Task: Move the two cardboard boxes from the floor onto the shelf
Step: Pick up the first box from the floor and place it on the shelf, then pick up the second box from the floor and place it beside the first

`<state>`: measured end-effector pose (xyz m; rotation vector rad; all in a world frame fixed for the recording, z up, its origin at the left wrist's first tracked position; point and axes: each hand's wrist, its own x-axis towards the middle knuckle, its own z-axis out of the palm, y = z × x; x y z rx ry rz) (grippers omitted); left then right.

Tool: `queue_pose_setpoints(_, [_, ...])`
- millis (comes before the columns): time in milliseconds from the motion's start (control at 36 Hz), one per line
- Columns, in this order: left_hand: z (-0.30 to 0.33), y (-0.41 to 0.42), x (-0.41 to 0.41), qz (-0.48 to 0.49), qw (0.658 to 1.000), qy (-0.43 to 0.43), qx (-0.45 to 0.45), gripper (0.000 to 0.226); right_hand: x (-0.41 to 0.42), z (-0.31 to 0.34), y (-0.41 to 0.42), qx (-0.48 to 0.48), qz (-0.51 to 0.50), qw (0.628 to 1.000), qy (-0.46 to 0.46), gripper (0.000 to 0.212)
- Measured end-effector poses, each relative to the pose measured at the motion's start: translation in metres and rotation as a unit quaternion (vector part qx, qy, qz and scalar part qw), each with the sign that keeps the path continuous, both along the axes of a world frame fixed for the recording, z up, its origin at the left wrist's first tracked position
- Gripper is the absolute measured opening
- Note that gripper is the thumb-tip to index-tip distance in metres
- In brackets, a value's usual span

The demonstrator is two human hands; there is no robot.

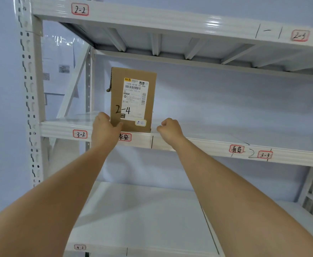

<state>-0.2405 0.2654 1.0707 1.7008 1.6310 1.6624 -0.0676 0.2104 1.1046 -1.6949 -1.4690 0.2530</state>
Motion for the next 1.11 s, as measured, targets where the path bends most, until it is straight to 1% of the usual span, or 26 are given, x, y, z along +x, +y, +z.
queue_pose_setpoints(28, [-0.006, -0.004, 0.001, 0.009, 0.999, 0.030, 0.004, 0.035, 0.003, -0.003, -0.001, 0.008, -0.003, 1.000, -0.022, 0.033])
queue_pose_setpoints(56, [-0.012, -0.009, 0.002, 0.017, 0.998, 0.067, 0.011, 0.031, 0.006, -0.006, -0.004, 0.010, -0.005, 0.999, -0.052, 0.038])
queue_pose_setpoints(83, [-0.018, -0.012, 0.003, 0.023, 0.994, 0.107, 0.018, 0.028, 0.008, -0.010, -0.009, 0.010, -0.008, 0.996, -0.085, 0.036])
queue_pose_setpoints(167, [-0.037, -0.025, 0.011, 0.010, 0.974, 0.225, 0.019, 0.027, 0.016, -0.022, -0.025, -0.012, 0.002, 0.982, -0.188, 0.016])
queue_pose_setpoints(222, [-0.047, -0.033, 0.020, -0.013, 0.948, 0.317, 0.013, 0.031, 0.026, -0.032, -0.034, -0.043, 0.020, 0.965, -0.256, 0.016])
queue_pose_setpoints(278, [-0.056, -0.042, 0.032, -0.031, 0.912, 0.409, -0.001, 0.034, 0.038, -0.045, -0.040, -0.076, 0.031, 0.949, -0.304, 0.025])
queue_pose_setpoints(333, [-0.062, -0.050, 0.046, -0.051, 0.876, 0.479, -0.017, 0.037, 0.051, -0.059, -0.046, -0.113, 0.034, 0.938, -0.326, 0.029])
queue_pose_setpoints(417, [-0.072, -0.061, 0.071, -0.076, 0.839, 0.538, -0.030, 0.039, 0.075, -0.081, -0.054, -0.160, 0.033, 0.930, -0.329, 0.032])
queue_pose_setpoints(472, [-0.081, -0.065, 0.087, -0.088, 0.828, 0.552, -0.043, 0.040, 0.091, -0.095, -0.059, -0.183, 0.031, 0.926, -0.330, 0.034])
queue_pose_setpoints(611, [-0.110, -0.073, 0.130, -0.134, 0.816, 0.557, -0.074, 0.043, 0.131, -0.127, -0.067, -0.215, 0.023, 0.923, -0.318, 0.034])
queue_pose_setpoints(778, [-0.166, -0.088, 0.172, -0.179, 0.802, 0.557, -0.116, 0.045, 0.163, -0.180, -0.077, -0.253, 0.035, 0.919, -0.299, 0.036])
queue_pose_setpoints(944, [-0.244, -0.105, 0.197, -0.235, 0.781, 0.548, -0.188, 0.045, 0.184, -0.261, -0.087, -0.326, 0.057, 0.907, -0.261, 0.034])
queue_pose_setpoints(1111, [-0.340, -0.121, 0.208, -0.277, 0.741, 0.545, -0.276, 0.044, 0.199, -0.363, -0.106, -0.405, 0.072, 0.889, -0.199, 0.032])
